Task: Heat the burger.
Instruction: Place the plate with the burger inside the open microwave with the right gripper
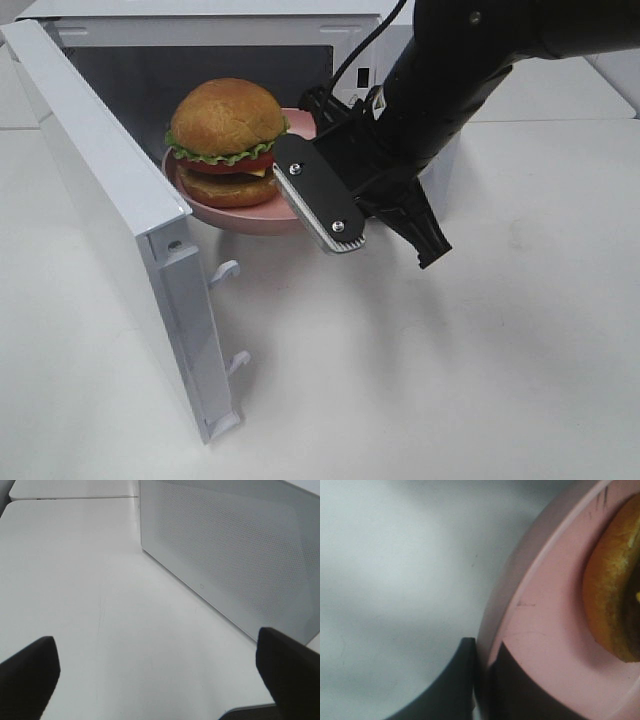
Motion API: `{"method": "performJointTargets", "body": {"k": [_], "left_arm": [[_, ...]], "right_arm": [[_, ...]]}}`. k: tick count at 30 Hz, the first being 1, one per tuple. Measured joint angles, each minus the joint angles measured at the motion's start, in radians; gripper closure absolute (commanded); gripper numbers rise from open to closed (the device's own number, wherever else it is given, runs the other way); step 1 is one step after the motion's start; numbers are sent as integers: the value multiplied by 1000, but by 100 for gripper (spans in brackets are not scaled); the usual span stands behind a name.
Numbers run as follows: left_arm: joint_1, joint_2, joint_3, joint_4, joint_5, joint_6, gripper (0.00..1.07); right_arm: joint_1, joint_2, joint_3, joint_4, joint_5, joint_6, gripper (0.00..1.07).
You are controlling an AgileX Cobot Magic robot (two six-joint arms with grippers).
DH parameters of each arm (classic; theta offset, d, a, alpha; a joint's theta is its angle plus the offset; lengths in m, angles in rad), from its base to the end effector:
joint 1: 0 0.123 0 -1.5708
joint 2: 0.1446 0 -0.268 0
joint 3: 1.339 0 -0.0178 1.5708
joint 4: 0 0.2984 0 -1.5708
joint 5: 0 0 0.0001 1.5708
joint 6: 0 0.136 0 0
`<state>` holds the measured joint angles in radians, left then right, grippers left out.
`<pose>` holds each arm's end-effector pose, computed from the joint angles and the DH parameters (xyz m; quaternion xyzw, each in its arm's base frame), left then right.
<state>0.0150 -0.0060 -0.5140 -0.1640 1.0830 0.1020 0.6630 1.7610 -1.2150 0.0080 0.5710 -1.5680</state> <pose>0.0897 -0.0183 0.2838 0.0419 0.8499 -0.0513 0.5227 0.3413 0.2672 0.1433 -0.8643 0.4261 -0.1141 0.2416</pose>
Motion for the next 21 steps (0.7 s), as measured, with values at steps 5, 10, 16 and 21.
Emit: {"method": "performJointTargets", "body": {"k": [5, 10, 16, 21], "left_arm": [[0, 0, 0, 0, 0, 0, 7], [0, 0, 0, 0, 0, 0, 7], [0, 0, 0, 0, 0, 0, 7], [0, 0, 0, 0, 0, 0, 7]], "right_arm": [[4, 53, -52, 1, 0, 30, 107], [4, 94, -103, 0, 1, 45, 106], [4, 155, -176, 0, 2, 79, 105], [4, 209, -235, -8, 3, 105, 105]]}}
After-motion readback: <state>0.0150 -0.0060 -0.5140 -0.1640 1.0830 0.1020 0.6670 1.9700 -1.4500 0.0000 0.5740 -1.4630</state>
